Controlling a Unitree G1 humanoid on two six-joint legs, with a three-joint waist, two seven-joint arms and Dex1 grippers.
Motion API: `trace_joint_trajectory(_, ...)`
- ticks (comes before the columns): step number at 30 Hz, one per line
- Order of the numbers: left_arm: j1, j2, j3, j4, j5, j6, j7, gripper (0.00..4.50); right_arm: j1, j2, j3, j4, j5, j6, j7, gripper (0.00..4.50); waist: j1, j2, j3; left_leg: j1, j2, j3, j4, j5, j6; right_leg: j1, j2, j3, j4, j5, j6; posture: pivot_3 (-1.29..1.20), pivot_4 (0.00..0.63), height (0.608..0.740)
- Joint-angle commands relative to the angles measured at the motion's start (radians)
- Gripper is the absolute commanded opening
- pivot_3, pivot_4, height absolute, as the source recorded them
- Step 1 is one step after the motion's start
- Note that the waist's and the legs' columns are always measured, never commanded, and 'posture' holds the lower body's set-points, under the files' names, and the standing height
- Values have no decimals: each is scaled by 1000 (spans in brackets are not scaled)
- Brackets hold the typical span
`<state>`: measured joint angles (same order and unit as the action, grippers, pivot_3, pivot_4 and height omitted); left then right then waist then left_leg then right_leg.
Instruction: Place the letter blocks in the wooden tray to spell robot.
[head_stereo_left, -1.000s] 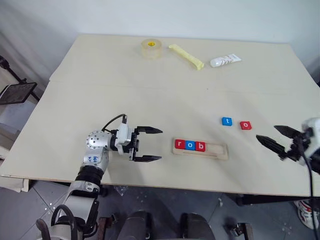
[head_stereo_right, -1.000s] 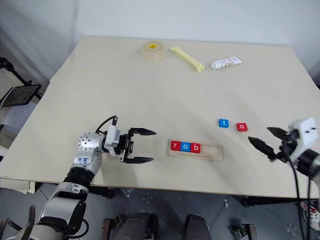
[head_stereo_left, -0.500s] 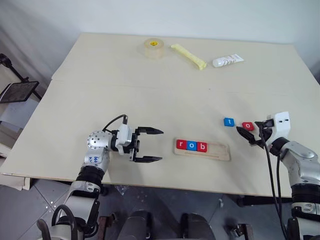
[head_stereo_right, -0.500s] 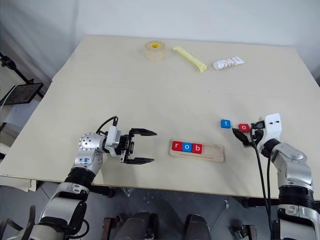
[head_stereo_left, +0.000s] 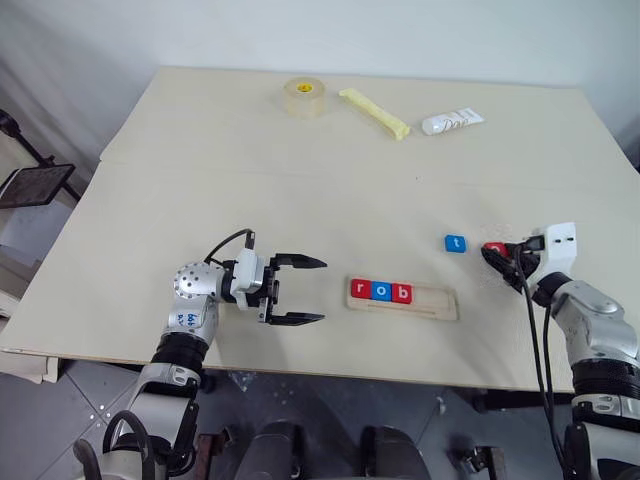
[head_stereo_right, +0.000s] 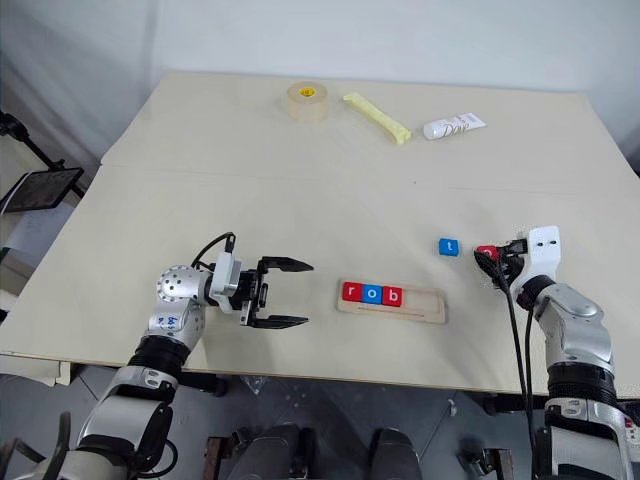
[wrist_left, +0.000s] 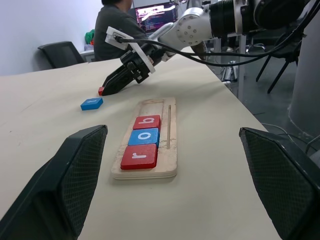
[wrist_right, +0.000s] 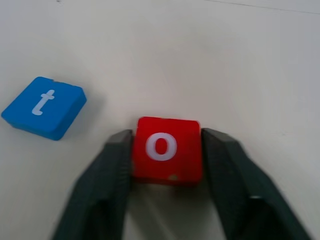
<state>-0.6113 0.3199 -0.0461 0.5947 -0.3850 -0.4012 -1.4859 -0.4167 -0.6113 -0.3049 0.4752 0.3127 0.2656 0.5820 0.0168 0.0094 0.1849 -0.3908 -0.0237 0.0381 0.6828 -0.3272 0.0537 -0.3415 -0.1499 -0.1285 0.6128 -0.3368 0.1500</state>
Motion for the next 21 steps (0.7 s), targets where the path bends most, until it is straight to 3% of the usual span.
trace_joint_trajectory(1,16,6,4,-43,-3,0,2,4500,50,13,-29,-65,11,22,-39,1469,2,0,0,0,0,0,0,0,0,0,0,0,0,0,0,0,150,740)
trace_joint_trajectory(3,23,9,4,-49,-6,2,-1,4500,80,27,-43,-130,15,28,-76,1469,3,0,0,0,0,0,0,0,0,0,0,0,0,0,0,0,150,740)
trace_joint_trajectory(9,56,30,8,-98,-16,27,0,4500,324,117,-108,-615,53,163,-251,1469,7,1,0,-1,0,-1,-1,0,0,-2,0,0,3,0,0,0,150,740)
trace_joint_trajectory(15,77,39,9,-133,-22,47,2,4500,494,208,-114,-894,96,287,-348,1469,6,1,0,1,0,1,-1,0,-1,-2,0,3,3,0,0,0,150,740)
trace_joint_trajectory(19,84,41,7,-148,-24,62,-1,4500,562,256,-92,-968,105,319,-368,1469,6,1,0,1,0,1,-1,0,-1,-2,0,3,4,0,0,0,150,740)
trace_joint_trajectory(21,81,40,6,-147,-22,65,-1,4500,562,265,-89,-958,102,317,-371,2231,5,1,0,1,-1,1,-1,0,-1,-2,0,5,4,0,0,0,150,740)
